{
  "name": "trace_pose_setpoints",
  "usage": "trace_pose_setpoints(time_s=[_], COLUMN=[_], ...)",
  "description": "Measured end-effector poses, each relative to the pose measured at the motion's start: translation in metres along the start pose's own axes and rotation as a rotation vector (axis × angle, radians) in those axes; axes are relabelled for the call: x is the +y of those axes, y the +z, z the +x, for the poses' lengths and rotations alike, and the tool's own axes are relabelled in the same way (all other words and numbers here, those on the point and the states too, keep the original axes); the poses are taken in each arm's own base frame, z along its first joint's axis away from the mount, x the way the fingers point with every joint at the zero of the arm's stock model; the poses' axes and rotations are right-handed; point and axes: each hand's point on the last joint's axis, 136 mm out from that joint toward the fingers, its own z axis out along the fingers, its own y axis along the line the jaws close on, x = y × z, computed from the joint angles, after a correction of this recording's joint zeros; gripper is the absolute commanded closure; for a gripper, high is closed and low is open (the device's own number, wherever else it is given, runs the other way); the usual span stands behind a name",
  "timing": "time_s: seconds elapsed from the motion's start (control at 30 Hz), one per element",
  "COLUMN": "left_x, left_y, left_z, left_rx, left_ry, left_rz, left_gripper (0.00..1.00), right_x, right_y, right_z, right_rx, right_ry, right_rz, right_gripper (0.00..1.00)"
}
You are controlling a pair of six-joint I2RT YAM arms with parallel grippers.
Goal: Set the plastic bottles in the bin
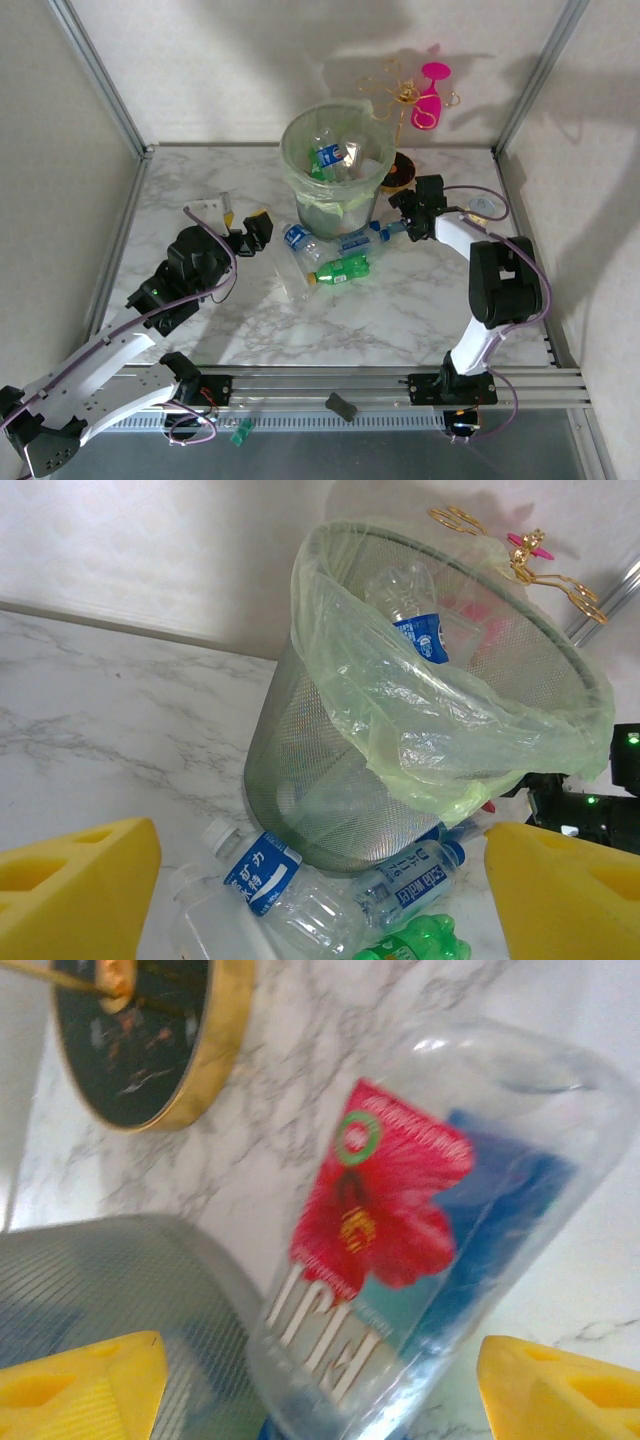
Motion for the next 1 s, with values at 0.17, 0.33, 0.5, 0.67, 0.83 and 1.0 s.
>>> trace_pose_setpoints(time_s=[0.17,0.33,0.5,0.67,0.83,1.0], left_x=[0.000,0.000,0.000,0.000,0.000,0.000], left_y=[0.000,0.000,0.000,0.000,0.000,0.000], left_z=[0.000,0.000,0.000,0.000,0.000,0.000], left_rx=[0.000,0.000,0.000,0.000,0.000,-0.001], left_ry=[0.000,0.000,0.000,0.003,0.005,0.007], left_rz=[0.000,0.000,0.000,0.000,-0.001,-0.001], left_gripper=[0.16,0.16,0.16,0.16,0.16,0.16], right_x=[-0.015,-0.025,-0.026,-0.028,-0.026,-0.027], right_y=[0.009,0.015,0.026,0.032,0.035,0.035], right_z=[-0.009,-0.016,-0.020,-0.015,-0.015,-0.016], right_rx=[-0.037,-0.044,-0.040,-0.010,-0.007,-0.017], right_ry=[0.056,0.088,0.095,0.097,0.104,0.110], right_rz=[0.083,0.128,0.141,0.143,0.133,0.133], right_gripper=[0.20,0.16,0.14,0.16,0.31,0.44])
